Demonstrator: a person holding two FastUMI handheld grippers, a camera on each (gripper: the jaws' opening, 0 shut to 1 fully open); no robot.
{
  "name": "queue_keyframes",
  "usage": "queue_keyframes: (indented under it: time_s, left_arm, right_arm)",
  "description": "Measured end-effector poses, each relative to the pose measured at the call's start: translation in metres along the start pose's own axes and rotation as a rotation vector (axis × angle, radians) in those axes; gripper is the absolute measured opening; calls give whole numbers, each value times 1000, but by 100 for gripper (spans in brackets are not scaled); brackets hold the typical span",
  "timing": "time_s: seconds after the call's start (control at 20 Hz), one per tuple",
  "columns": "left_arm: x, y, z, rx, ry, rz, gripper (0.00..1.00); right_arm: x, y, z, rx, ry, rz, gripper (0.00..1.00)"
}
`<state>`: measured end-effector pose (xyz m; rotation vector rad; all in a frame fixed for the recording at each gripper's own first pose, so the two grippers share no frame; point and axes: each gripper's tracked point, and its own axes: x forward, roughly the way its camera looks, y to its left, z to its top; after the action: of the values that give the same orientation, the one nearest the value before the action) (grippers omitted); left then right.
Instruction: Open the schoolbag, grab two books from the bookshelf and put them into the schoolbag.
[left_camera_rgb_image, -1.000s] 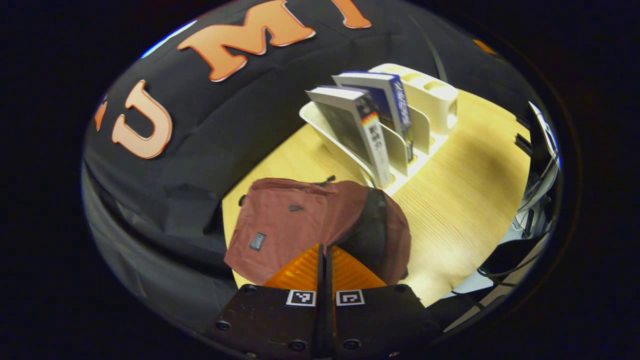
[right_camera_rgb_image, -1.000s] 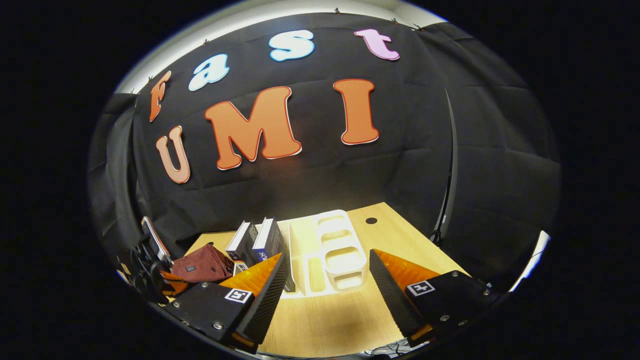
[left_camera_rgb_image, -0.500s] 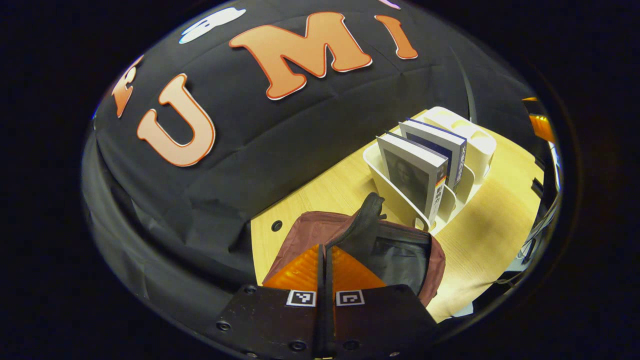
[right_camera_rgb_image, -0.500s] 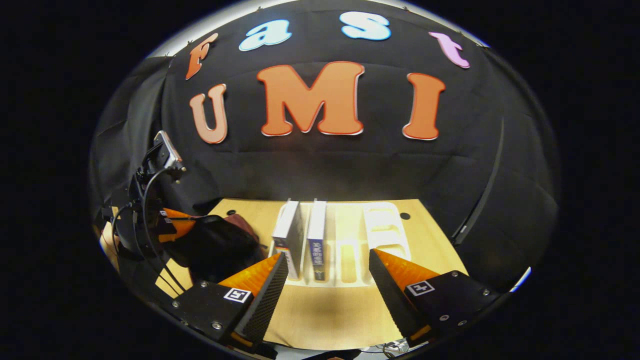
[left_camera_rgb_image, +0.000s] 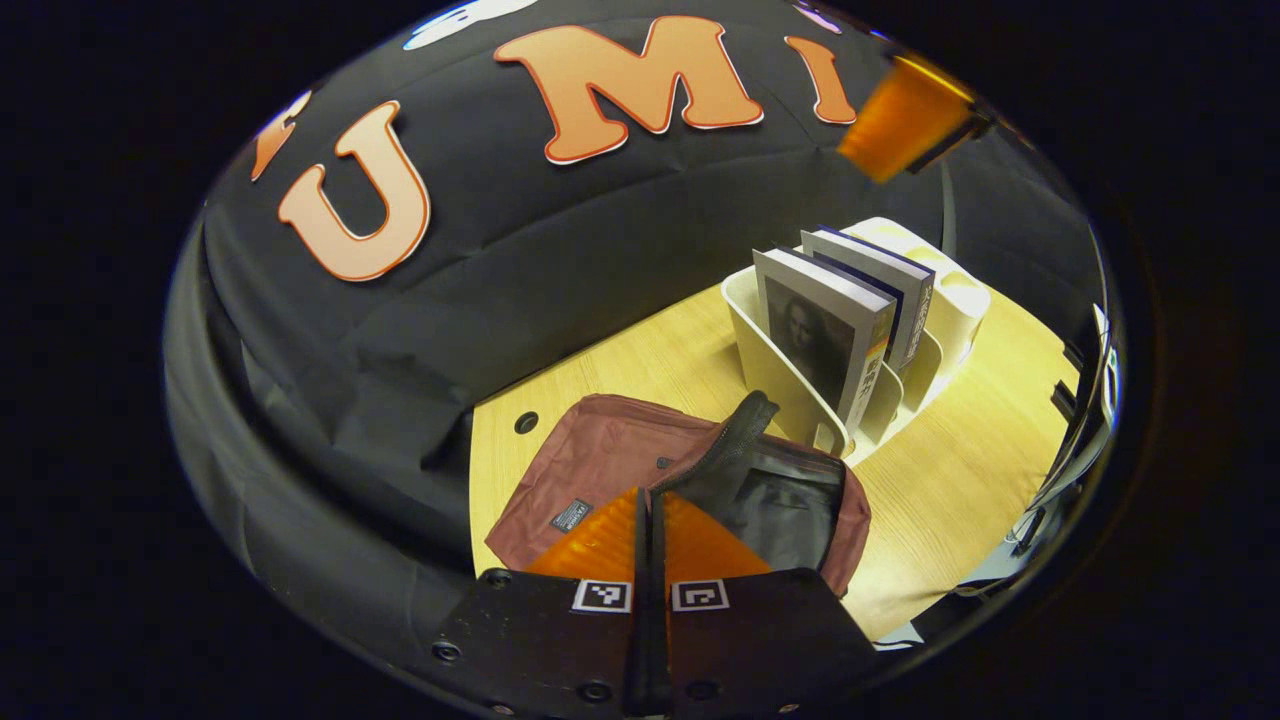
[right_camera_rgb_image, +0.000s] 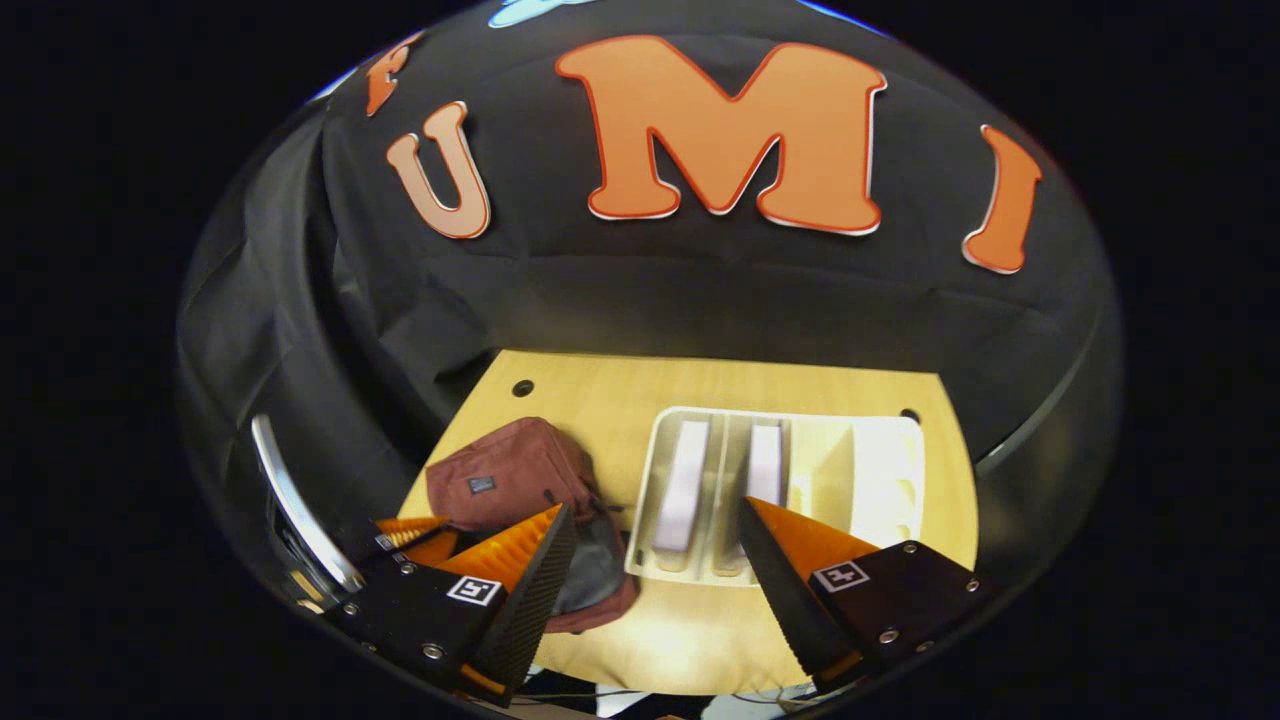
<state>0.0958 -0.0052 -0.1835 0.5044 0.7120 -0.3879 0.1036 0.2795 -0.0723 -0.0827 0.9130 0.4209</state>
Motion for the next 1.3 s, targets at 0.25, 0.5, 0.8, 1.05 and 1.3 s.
queue_keyframes:
  time_s: [0.25,0.5,0.8,1.05,1.3]
  left_arm:
    - [-1,9,-5,-74,1,-2,0]
    - [3,12,-11,-79,12,-4,1]
    - [14,16,-18,-95,36,-10,1]
    - [21,17,-20,-105,48,-16,1]
    - [22,17,-22,-105,56,-14,1]
  right_arm:
    - [71,-15,-8,70,219,-91,98]
    - [111,-36,-13,68,293,-181,98]
    - [137,-47,-19,93,334,-208,97]
    - [161,-56,-35,141,382,-220,83]
    - [173,-67,-43,179,382,-240,39]
